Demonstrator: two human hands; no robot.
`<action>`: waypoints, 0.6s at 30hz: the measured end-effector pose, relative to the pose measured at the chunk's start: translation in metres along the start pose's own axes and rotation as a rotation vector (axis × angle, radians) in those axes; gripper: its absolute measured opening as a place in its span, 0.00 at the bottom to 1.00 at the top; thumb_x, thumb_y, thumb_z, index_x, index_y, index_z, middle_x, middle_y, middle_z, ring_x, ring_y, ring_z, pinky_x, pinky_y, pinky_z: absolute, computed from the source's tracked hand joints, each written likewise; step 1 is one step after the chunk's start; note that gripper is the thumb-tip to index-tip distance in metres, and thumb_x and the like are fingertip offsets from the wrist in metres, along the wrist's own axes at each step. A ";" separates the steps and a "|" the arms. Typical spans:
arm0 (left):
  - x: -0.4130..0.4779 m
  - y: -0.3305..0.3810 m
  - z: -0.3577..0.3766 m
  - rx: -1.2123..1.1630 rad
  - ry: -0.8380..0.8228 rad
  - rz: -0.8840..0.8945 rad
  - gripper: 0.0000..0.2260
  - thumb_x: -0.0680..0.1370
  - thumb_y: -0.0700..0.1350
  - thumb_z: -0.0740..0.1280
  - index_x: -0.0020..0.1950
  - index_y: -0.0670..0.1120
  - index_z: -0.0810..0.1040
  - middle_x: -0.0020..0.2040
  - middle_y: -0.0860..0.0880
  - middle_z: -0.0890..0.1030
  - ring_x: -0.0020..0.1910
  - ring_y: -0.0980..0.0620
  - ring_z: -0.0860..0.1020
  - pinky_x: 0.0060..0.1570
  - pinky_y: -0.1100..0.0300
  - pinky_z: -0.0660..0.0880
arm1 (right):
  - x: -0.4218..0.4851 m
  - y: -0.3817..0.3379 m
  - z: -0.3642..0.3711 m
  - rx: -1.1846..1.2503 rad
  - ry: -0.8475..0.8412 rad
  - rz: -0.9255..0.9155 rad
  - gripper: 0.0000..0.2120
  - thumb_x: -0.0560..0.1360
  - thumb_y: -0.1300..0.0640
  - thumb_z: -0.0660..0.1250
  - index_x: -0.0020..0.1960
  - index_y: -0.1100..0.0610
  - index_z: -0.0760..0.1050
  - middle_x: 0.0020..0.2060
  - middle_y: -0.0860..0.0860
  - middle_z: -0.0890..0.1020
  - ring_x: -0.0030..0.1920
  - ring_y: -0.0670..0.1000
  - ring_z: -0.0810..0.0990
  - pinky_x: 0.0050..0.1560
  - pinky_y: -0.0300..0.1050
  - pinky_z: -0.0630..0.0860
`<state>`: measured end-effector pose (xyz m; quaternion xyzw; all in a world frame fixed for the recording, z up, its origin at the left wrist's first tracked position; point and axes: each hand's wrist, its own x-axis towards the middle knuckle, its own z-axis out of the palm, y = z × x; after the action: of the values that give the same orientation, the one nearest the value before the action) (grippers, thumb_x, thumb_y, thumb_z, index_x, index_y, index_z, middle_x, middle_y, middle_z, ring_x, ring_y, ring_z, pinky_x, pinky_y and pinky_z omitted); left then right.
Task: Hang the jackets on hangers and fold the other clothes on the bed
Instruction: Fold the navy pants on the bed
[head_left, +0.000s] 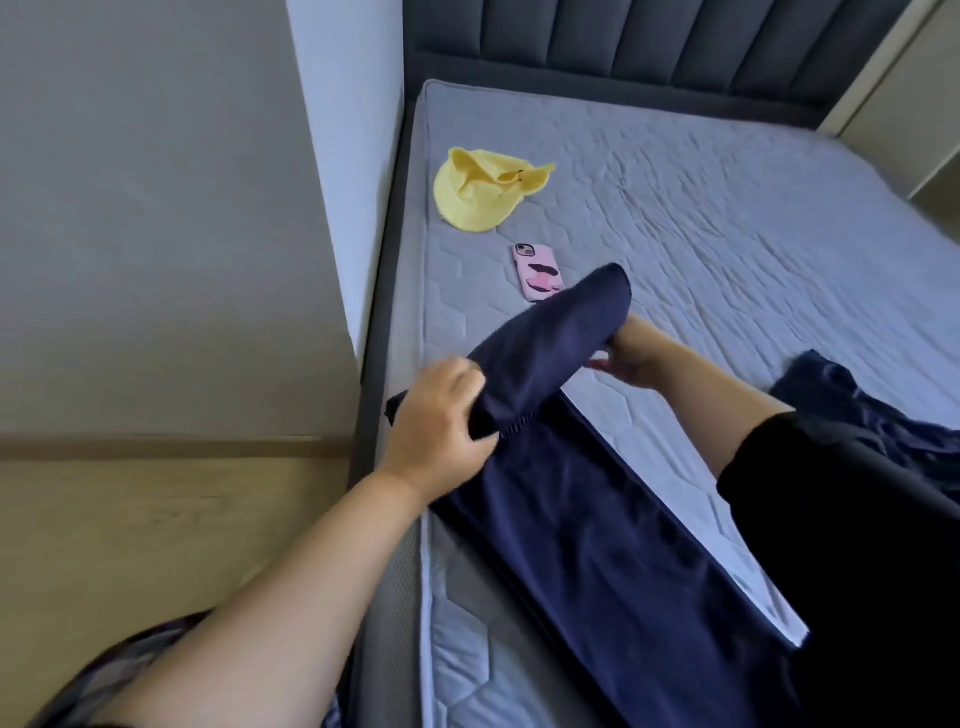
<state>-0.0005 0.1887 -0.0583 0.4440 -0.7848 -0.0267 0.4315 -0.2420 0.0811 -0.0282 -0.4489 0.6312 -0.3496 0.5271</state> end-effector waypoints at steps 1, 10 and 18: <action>-0.007 0.006 0.002 0.032 -0.098 0.123 0.12 0.68 0.45 0.67 0.44 0.36 0.76 0.45 0.40 0.77 0.44 0.41 0.76 0.43 0.49 0.74 | -0.008 0.010 -0.010 0.040 -0.070 0.043 0.17 0.80 0.67 0.54 0.42 0.52 0.76 0.38 0.49 0.79 0.40 0.48 0.78 0.42 0.42 0.77; -0.059 0.016 0.019 0.057 -0.477 0.374 0.19 0.70 0.56 0.70 0.50 0.42 0.81 0.49 0.45 0.79 0.48 0.44 0.78 0.49 0.52 0.76 | -0.038 0.082 -0.080 0.024 -0.253 0.468 0.25 0.73 0.37 0.63 0.56 0.58 0.77 0.50 0.56 0.82 0.47 0.56 0.82 0.46 0.50 0.78; -0.054 -0.020 0.026 -0.169 -0.322 -0.966 0.30 0.74 0.53 0.70 0.72 0.45 0.65 0.70 0.45 0.69 0.66 0.45 0.69 0.63 0.54 0.67 | -0.031 0.085 -0.036 -0.392 -0.191 0.333 0.27 0.68 0.34 0.69 0.59 0.50 0.76 0.52 0.50 0.83 0.50 0.53 0.83 0.53 0.53 0.80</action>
<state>0.0077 0.2065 -0.1183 0.7094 -0.5420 -0.3545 0.2779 -0.2927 0.1392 -0.0876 -0.4636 0.6993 -0.0853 0.5374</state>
